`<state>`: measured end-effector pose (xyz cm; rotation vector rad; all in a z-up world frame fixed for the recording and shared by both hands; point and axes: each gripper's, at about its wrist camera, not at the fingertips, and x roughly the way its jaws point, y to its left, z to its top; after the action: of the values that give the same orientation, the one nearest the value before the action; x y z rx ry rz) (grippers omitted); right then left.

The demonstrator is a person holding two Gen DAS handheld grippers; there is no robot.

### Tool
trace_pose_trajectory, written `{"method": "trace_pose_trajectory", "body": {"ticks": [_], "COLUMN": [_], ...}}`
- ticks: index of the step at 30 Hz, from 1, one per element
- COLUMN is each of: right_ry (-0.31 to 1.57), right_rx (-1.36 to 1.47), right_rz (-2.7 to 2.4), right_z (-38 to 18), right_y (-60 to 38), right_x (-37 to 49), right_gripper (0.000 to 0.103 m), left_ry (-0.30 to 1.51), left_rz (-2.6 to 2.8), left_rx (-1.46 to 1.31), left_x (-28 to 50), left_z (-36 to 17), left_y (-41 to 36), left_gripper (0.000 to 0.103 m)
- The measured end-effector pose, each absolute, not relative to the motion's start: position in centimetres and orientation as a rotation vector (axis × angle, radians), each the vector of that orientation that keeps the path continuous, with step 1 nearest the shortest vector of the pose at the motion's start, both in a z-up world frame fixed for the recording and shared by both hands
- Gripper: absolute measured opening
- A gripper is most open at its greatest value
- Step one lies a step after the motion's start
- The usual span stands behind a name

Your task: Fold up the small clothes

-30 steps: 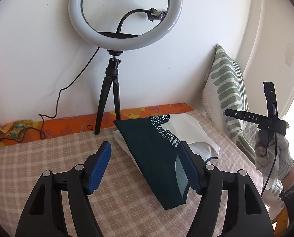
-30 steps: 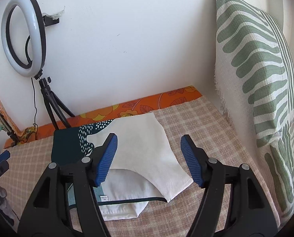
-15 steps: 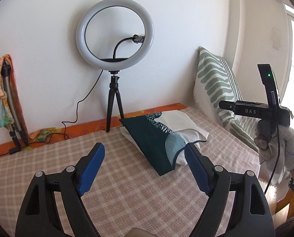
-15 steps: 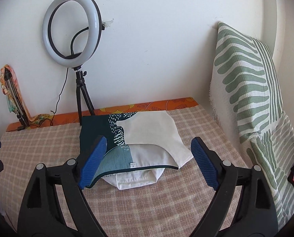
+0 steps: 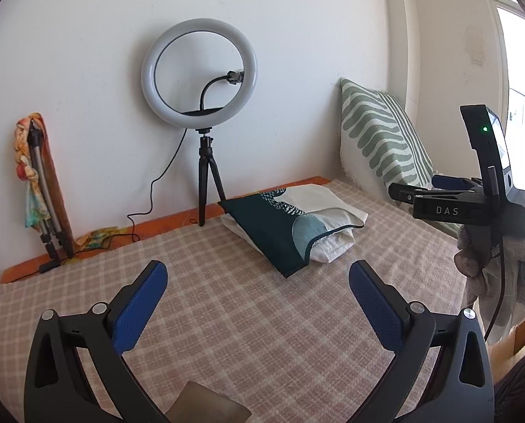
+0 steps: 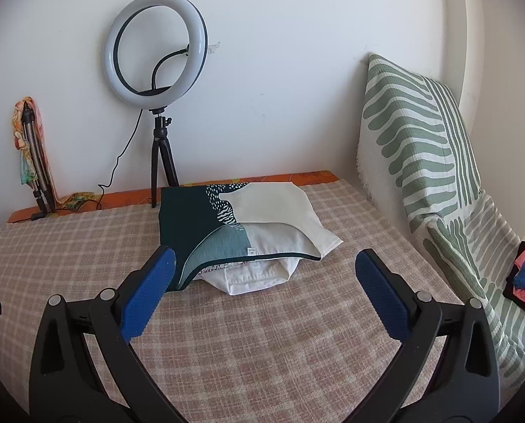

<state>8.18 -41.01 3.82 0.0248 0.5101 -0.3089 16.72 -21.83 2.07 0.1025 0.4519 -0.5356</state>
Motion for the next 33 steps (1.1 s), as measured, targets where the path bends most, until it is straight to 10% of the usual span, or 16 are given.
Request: {"method": "trace_pose_trajectory", "body": {"ticks": [33], "right_ry": [0.531], "right_rx": [0.072], "right_rz": [-0.346], "right_z": [-1.8], "right_y": [-39.3], "right_x": [5.6], "right_gripper": [0.103], "left_ry": [0.603], "left_rz": [-0.507], "left_rx": [0.185], "left_x": [16.3], "left_z": [-2.9], "left_y": [-20.8], "left_gripper": [0.102]}}
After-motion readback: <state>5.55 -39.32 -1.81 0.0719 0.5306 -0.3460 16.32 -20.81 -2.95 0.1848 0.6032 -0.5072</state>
